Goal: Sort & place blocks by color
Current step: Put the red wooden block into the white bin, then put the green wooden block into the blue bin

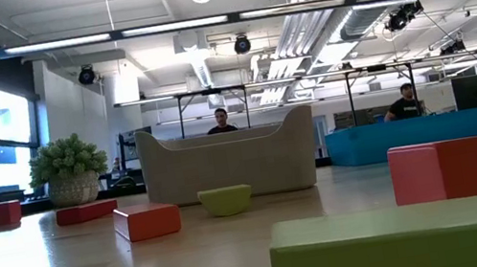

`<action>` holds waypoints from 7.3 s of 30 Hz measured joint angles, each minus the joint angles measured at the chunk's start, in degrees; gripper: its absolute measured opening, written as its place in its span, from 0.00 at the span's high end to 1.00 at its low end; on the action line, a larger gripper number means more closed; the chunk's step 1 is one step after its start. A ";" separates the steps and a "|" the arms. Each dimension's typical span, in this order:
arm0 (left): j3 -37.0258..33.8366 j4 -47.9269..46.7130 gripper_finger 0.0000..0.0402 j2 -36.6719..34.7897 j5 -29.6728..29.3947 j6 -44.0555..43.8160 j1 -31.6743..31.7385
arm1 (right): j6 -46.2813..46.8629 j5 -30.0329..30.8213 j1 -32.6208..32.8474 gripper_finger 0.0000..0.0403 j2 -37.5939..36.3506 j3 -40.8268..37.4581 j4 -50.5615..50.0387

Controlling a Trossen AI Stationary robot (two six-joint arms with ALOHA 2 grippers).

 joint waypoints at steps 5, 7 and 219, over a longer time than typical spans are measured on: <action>0.00 0.03 0.49 0.00 -0.17 0.00 0.72 | -2.57 -1.21 0.72 0.68 -0.79 -6.16 0.06; 0.00 0.29 0.49 -0.02 -0.22 -0.29 0.93 | -2.80 -2.28 0.92 0.68 -1.75 -9.97 0.02; 0.00 -3.58 0.49 -2.80 -6.84 47.25 77.58 | -32.32 -5.45 -58.52 0.54 -26.23 -58.77 70.60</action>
